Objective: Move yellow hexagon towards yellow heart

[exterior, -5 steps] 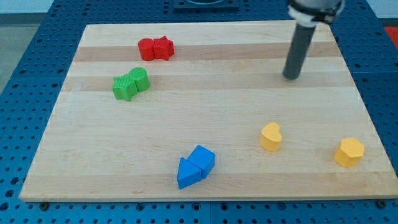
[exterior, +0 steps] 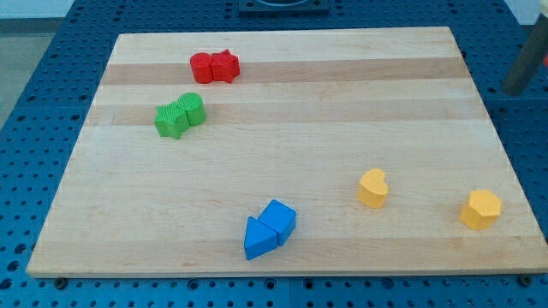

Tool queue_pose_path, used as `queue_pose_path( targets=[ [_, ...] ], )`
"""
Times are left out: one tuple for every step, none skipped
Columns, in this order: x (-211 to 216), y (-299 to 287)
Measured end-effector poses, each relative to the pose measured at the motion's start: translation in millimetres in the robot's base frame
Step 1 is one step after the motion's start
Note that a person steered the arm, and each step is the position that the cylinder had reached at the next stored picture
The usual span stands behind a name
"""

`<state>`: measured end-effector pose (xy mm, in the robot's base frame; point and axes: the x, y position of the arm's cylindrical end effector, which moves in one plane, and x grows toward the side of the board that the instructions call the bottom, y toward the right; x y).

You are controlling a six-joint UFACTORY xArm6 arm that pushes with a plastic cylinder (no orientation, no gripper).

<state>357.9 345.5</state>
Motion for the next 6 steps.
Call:
queue_pose_path(
  targets=[
    [1.5, -4.3],
    [61.2, -50.1],
    [142.9, -75.8],
    [202.0, -88.3],
    [211.9, -88.4],
    [212.1, -88.4]
  ],
)
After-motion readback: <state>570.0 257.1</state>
